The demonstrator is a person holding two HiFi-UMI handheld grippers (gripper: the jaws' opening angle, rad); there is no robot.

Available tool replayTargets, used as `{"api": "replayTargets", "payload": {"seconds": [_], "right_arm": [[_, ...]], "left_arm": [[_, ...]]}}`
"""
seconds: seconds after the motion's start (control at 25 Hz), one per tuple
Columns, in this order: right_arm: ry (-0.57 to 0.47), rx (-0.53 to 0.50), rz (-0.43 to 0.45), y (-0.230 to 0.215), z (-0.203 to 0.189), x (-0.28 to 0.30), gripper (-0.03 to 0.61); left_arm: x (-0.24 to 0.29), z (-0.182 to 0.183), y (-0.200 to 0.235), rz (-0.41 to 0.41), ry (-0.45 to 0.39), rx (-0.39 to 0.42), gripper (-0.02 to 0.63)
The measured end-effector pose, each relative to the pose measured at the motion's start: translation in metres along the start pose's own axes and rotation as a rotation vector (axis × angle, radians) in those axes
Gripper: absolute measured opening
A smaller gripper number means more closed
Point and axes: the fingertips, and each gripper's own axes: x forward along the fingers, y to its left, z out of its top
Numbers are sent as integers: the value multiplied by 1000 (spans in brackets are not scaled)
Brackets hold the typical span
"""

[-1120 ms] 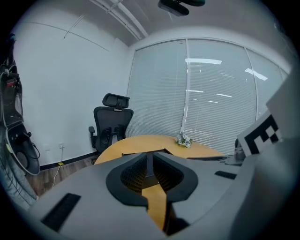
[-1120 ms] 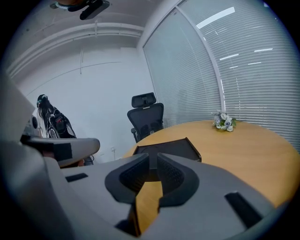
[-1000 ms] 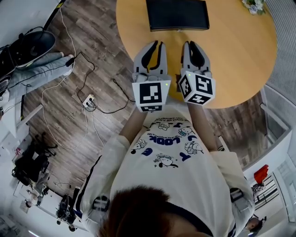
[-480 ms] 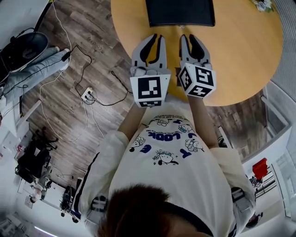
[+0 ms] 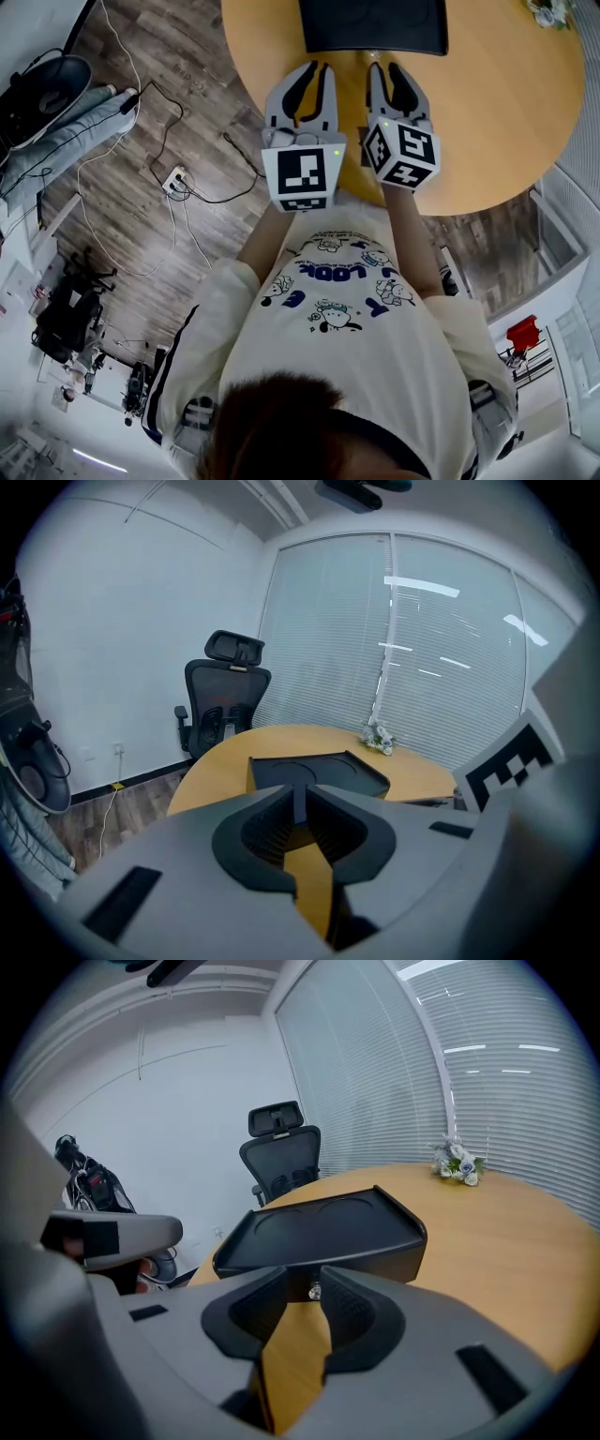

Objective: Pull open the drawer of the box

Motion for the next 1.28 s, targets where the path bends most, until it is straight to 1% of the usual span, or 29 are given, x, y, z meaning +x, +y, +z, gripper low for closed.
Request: {"api": "replayTargets", "payload": {"seconds": [0.32,0.52,0.76,1.28], "right_arm": [[46,3,-13,-9,-13,16,132],[69,5,-18,-17,-19,17,137],[90,0,-18,-10,-28,36,137],[100,-11,-27,-13,-34,42,134]], "left_arm": [[8,-9,6,4,26,-13,49],[8,-13,0,7,46,-22,49],[15,-22,17,9,62,-32,49],[15,-32,21,20,82,-43,49]]}}
